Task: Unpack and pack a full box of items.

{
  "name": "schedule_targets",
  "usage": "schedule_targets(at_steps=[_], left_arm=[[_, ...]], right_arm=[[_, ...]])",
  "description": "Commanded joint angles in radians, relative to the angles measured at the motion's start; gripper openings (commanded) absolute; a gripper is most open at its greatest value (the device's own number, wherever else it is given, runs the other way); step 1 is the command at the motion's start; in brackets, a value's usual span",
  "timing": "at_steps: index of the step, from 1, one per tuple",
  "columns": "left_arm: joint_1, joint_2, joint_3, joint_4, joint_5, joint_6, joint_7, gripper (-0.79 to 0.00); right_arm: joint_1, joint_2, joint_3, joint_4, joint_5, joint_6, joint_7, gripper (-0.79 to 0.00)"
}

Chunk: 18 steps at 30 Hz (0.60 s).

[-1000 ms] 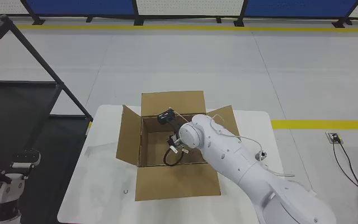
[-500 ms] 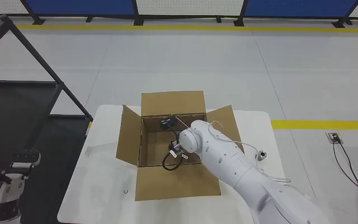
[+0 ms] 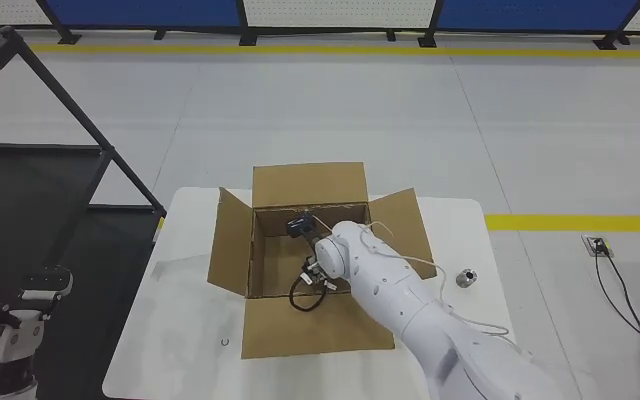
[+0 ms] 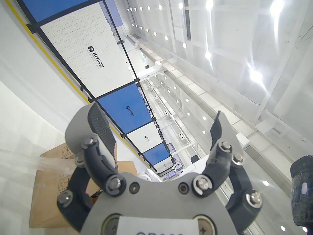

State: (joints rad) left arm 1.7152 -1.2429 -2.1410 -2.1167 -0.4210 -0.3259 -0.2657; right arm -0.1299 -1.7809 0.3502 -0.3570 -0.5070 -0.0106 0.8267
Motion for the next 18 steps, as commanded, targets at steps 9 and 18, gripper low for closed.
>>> schedule_targets(at_steps=[9,18], left_arm=[[0.000,0.000,0.000,0.000,0.000,0.000,0.000,0.000],[0.000,0.000,0.000,0.000,0.000,0.000,0.000,0.000]], right_arm=[[0.028,-0.025,0.025,0.054,-0.007,-0.051,-0.022,-0.099],[0.063,0.002,0.087,0.072,0.039,-0.275,-0.070,-0.169]])
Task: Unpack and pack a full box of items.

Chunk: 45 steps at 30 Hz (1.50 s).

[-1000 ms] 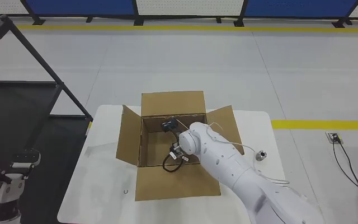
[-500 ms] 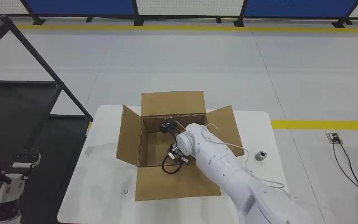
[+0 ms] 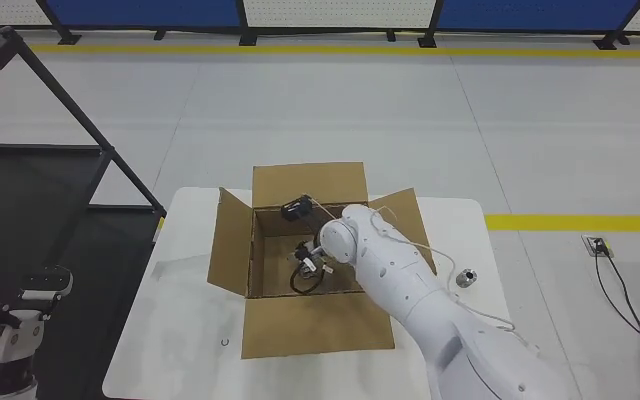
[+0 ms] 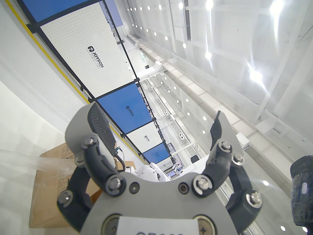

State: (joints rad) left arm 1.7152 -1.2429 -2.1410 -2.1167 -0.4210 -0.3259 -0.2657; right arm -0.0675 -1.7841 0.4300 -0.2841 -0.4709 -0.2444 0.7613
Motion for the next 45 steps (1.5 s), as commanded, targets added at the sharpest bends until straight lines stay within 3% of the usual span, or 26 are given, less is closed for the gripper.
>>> schedule_targets(at_steps=[1,9,17,23,27,31,36,45], left_arm=[[0.000,0.000,0.000,0.000,0.000,0.000,0.000,0.000],[0.000,0.000,0.000,0.000,0.000,0.000,0.000,0.000],[0.000,0.000,0.000,0.000,0.000,0.000,0.000,0.000],[0.000,0.000,0.000,0.000,0.000,0.000,0.000,0.000],[0.000,0.000,0.000,0.000,0.000,0.000,0.000,0.000],[0.000,0.000,0.000,0.000,0.000,0.000,0.000,0.000],[0.000,0.000,0.000,0.000,0.000,0.000,0.000,0.000],[0.000,0.000,0.000,0.000,0.000,0.000,0.000,0.000]], right_arm=[[0.000,0.011,0.012,-0.004,0.005,-0.067,-0.009,-0.157],[-0.010,0.066,0.055,-0.083,-0.008,-0.290,-0.078,-0.105],[-0.074,0.177,0.138,-0.309,-0.081,-0.426,-0.160,-0.065],[-0.225,0.304,0.288,-0.632,-0.165,-0.445,-0.141,-0.043],[-0.450,0.406,0.478,-1.000,-0.236,-0.416,-0.067,-0.028],[-0.671,0.470,0.651,-1.303,-0.282,-0.393,-0.008,0.000],[-0.885,0.514,0.820,-1.528,-0.313,-0.379,0.001,0.000],[-0.888,0.513,0.816,-1.523,-0.308,-0.374,-0.006,0.000]])
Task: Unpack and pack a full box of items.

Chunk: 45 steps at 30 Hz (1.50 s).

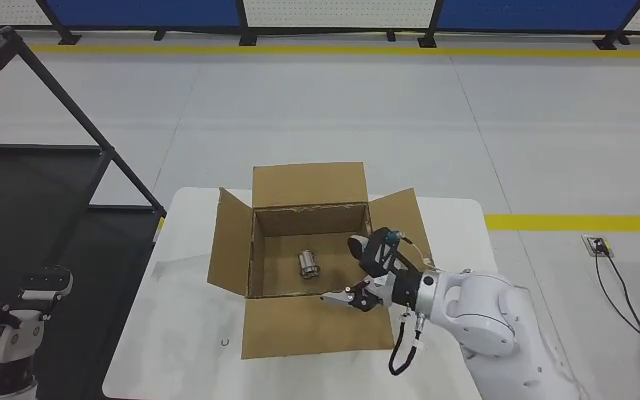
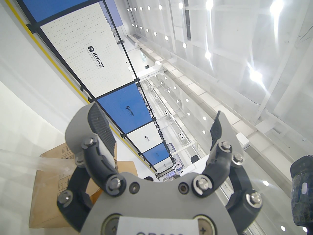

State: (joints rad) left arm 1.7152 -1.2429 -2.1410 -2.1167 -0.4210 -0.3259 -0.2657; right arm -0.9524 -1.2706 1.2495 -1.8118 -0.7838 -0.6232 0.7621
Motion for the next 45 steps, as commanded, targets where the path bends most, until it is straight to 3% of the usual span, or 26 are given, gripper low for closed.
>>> schedule_targets(at_steps=[1,5,6,8,9,13,20,27,34,45], left_arm=[[0.000,0.000,0.000,0.000,0.000,0.000,0.000,0.000],[0.000,0.000,0.000,0.000,0.000,0.000,0.000,0.000],[0.000,0.000,0.000,0.000,0.000,0.000,0.000,0.000],[0.000,0.000,0.000,0.000,0.000,0.000,0.000,0.000],[0.000,0.000,0.000,0.000,0.000,0.000,0.000,0.000],[0.000,0.000,0.000,0.000,0.000,0.000,0.000,0.000],[0.000,0.000,0.000,0.000,0.000,0.000,0.000,0.000],[0.000,0.000,0.000,0.000,0.000,0.000,0.000,0.000],[0.000,0.000,0.000,0.000,0.000,0.000,0.000,0.000],[0.000,0.000,0.000,0.000,0.000,0.000,0.000,0.000]], right_arm=[[0.000,0.000,-0.004,0.017,0.006,0.017,-0.015,0.000],[-0.012,0.010,0.031,0.051,0.068,-0.028,-0.024,-0.006],[-0.025,0.015,0.051,0.055,0.081,-0.054,-0.015,-0.372],[-0.056,0.028,0.095,0.057,0.100,-0.100,0.016,-0.714],[-0.073,0.035,0.121,0.057,0.114,-0.121,0.031,-0.785],[-0.152,0.064,0.226,0.069,0.190,-0.245,0.071,-0.785],[-0.182,0.097,0.294,0.169,0.288,-0.276,0.143,-0.785],[-0.113,0.118,0.239,0.283,0.282,-0.240,0.194,-0.785],[-0.061,0.131,0.215,0.401,0.282,-0.256,0.166,-0.785],[-0.070,0.171,0.214,0.432,0.256,-0.268,0.167,-0.785]])
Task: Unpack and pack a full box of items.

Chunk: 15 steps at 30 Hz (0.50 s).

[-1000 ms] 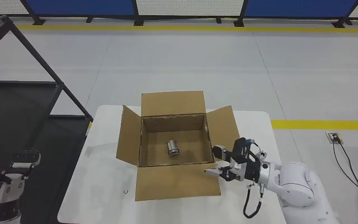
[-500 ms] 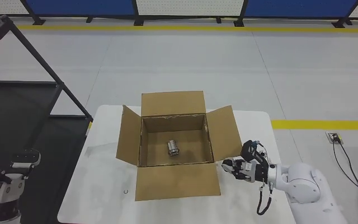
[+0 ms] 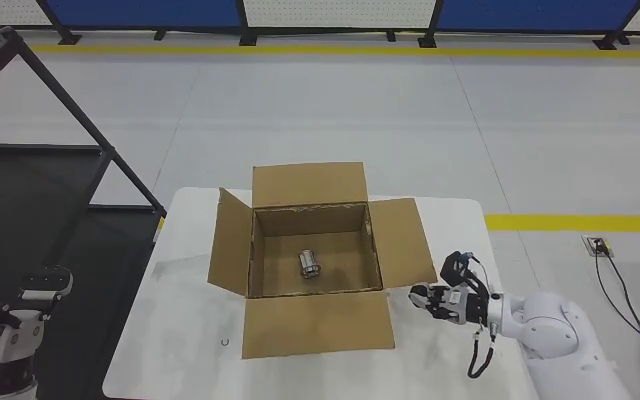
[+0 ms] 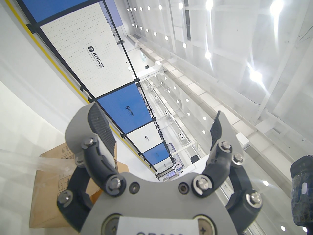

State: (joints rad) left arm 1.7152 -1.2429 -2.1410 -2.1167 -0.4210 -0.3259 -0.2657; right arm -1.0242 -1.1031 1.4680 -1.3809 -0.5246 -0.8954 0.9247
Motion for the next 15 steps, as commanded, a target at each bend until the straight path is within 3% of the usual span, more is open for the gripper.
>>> schedule_targets(at_steps=[1,11,15], left_arm=[[0.000,0.000,0.000,0.000,0.000,0.000,0.000,0.000],[0.000,0.000,0.000,0.000,0.000,0.000,0.000,0.000],[0.000,0.000,0.000,0.000,0.000,0.000,0.000,0.000]], right_arm=[[0.004,0.008,-0.008,0.007,0.004,0.007,0.007,-0.785],[-0.006,0.030,-0.014,0.077,0.106,-0.006,-0.060,-0.785],[-0.007,0.031,-0.021,0.122,0.225,0.049,-0.087,-0.785]])
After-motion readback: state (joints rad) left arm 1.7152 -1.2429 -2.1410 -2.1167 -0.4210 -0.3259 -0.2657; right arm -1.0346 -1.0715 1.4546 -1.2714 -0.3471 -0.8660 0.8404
